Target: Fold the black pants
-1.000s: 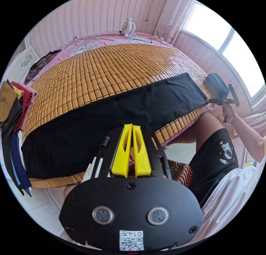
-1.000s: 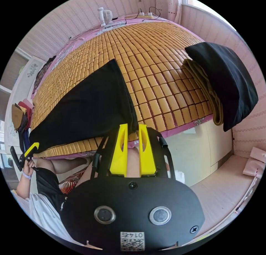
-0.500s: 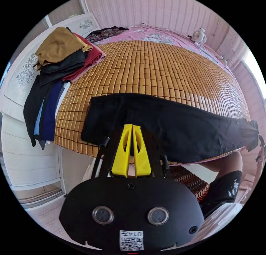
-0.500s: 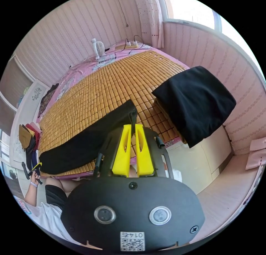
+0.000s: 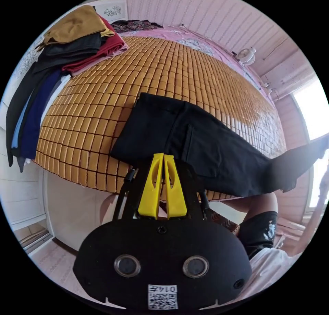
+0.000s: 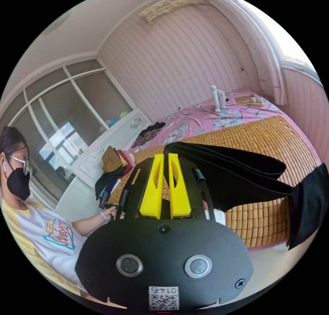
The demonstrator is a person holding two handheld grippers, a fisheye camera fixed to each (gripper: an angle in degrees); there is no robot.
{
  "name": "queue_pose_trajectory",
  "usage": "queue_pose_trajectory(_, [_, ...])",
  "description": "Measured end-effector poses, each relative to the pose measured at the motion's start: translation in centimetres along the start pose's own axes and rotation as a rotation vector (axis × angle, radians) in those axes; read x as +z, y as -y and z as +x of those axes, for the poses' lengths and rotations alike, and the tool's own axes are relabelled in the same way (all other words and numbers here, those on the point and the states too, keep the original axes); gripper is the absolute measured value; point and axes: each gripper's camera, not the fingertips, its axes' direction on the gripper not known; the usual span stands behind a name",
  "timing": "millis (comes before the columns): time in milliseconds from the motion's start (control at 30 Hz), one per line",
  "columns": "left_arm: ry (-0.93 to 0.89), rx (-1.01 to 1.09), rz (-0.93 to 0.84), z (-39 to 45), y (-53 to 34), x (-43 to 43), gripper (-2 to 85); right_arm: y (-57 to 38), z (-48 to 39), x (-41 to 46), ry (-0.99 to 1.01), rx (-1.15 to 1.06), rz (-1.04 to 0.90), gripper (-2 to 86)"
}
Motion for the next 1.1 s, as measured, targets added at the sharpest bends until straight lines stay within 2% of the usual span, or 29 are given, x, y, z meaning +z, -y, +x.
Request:
queue_pose_trajectory(67, [-0.125,-0.059,0.099,-2.2,-1.4,-2.7,-1.0,-0.3,-4.7,5.8,0.138,-0.113,-0.075,2.2])
queue_pose_trajectory(133, [-0.163,-0.103,0.159,-3.8,-2.8,-4.5,-1.0,-2.6,-10.3,14.6,0.302,-0.208,-0.218,2.9])
queue_pose_trajectory(200, [-0.19,-0.143,0.195,-5.4,-4.1,-5.9,-1.0,-5.8,-13.4,21.9,0.348,-0.24,-0.336,3.9])
queue_pose_trajectory(333, [-0.222,-0.175,0.212,-8.2,-6.7,-7.8,-0.9,-14.7,-15.5,36.9,0.331,-0.204,-0.716,5.8])
queue_pose_trajectory(433, [-0.227,-0.145,0.194,-8.8,-7.4,-8.3,-0.7,-18.6,-14.6,41.9,0.291,-0.183,-0.856,6.1])
queue_pose_trajectory(567, [-0.241,-0.057,0.182,-7.9,-6.5,-8.0,0.7,-20.0,-13.2,45.7,0.246,-0.188,-0.92,5.4])
queue_pose_trajectory(733, [-0.224,0.069,0.106,-5.1,-4.0,-6.2,3.8,-19.7,-12.6,52.4,0.076,-0.302,-0.935,5.6])
queue_pose_trajectory(867, [-0.08,0.104,0.096,-3.0,-2.7,-4.3,6.1,-19.0,-12.6,58.0,-0.047,-0.416,-0.905,6.9])
queue_pose_trajectory(933, [-0.058,0.113,0.062,-2.5,-2.2,-3.5,6.3,-18.8,-12.6,61.8,-0.136,-0.491,-0.877,7.3])
queue_pose_trajectory(1100, [-0.019,0.11,-0.04,-2.1,-1.1,-1.9,5.9,-19.1,-11.4,68.9,-0.196,-0.511,-0.891,10.6])
